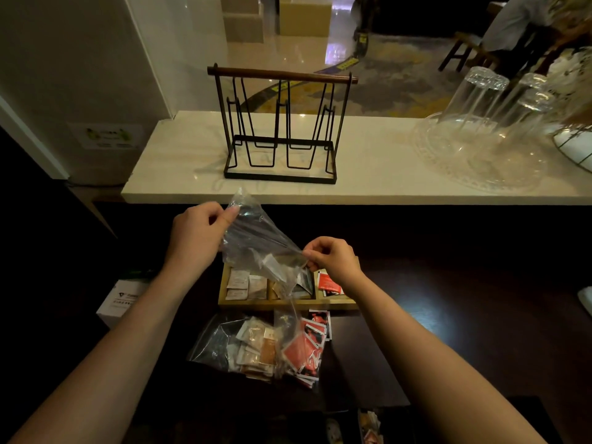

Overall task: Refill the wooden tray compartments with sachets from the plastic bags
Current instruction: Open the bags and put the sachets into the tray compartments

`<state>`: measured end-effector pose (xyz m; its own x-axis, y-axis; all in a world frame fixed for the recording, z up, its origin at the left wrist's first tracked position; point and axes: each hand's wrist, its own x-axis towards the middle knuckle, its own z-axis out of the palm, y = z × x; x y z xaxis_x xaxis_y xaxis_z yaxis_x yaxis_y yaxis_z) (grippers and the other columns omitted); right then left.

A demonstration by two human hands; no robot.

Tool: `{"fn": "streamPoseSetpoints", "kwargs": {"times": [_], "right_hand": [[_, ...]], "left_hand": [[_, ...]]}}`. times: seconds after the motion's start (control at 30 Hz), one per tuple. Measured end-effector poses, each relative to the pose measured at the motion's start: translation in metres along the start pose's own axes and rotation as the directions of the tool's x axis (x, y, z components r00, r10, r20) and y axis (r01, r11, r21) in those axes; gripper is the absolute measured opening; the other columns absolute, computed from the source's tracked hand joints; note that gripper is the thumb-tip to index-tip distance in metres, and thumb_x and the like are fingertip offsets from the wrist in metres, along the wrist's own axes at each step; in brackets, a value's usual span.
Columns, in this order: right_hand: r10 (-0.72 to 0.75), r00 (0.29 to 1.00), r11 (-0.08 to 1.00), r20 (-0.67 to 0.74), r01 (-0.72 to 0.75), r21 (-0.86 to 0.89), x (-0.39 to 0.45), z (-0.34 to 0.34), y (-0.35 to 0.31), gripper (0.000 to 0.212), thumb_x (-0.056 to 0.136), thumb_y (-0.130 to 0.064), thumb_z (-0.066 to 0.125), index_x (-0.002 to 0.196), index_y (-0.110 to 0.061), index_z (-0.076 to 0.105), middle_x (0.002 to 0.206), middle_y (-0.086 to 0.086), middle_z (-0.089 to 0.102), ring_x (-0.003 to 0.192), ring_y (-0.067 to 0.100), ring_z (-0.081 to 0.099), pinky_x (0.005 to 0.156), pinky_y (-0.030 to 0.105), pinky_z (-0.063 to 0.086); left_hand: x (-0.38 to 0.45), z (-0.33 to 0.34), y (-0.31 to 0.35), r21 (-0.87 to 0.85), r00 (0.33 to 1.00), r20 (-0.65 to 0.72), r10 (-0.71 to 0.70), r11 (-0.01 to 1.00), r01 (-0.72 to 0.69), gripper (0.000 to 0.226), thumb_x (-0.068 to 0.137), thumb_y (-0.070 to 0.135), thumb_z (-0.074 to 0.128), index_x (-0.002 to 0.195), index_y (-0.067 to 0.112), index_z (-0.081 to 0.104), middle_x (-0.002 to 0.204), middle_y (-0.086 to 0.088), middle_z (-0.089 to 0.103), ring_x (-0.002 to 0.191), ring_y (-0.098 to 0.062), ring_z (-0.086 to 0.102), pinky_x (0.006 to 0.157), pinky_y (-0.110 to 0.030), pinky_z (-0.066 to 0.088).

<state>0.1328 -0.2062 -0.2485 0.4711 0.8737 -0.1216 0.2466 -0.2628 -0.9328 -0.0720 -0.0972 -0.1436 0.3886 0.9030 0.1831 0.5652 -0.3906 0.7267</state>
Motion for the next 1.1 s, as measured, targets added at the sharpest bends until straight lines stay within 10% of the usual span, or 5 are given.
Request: {"fn": "streamPoseSetpoints", "kwargs": {"times": [0.57,0.87,1.1], "right_hand": [[0.022,1.000,0.996,0.004,-0.023,0.091,-0.004,-0.003,0.002,0.007,0.087,-0.012,0.064,0.091,-0.008,0.067,0.074,0.001,0.064,0.062,0.002,0.061,0.061,0.016,0.052],[0.139,0.950,0.779,0.281,-0.280,0.561,-0.006,-0.018,0.001,0.053,0.082,-0.023,0.070,0.130,-0.009,0.053,0.111,0.007,0.069,0.097,0.023,0.068,0.084,0.031,0.052],[0.127,0.990,0.935,0.056,-0.138,0.326,-0.019,-0.012,0.018,0.010,0.086,-0.017,0.066,0.076,-0.016,0.065,0.067,-0.008,0.061,0.066,0.006,0.059,0.070,0.027,0.049]], "left_hand": [[0.013,0.003,0.011,0.011,1.000,0.000,0.028,1.000,-0.028,0.037,0.092,0.032,0.055,0.065,0.006,0.056,0.058,-0.006,0.053,0.054,-0.016,0.046,0.053,-0.027,0.035],[0.003,0.010,-0.025,-0.109,0.996,-0.073,-0.044,0.993,0.036,0.026,0.099,0.019,0.041,0.083,0.012,0.060,0.072,-0.003,0.066,0.057,-0.018,0.062,0.054,-0.018,0.051],[-0.017,0.039,-0.047,-0.083,0.993,-0.119,0.011,0.996,-0.022,0.024,0.097,0.021,0.047,0.078,0.013,0.061,0.059,-0.002,0.056,0.055,-0.023,0.057,0.049,-0.039,0.048]]}}
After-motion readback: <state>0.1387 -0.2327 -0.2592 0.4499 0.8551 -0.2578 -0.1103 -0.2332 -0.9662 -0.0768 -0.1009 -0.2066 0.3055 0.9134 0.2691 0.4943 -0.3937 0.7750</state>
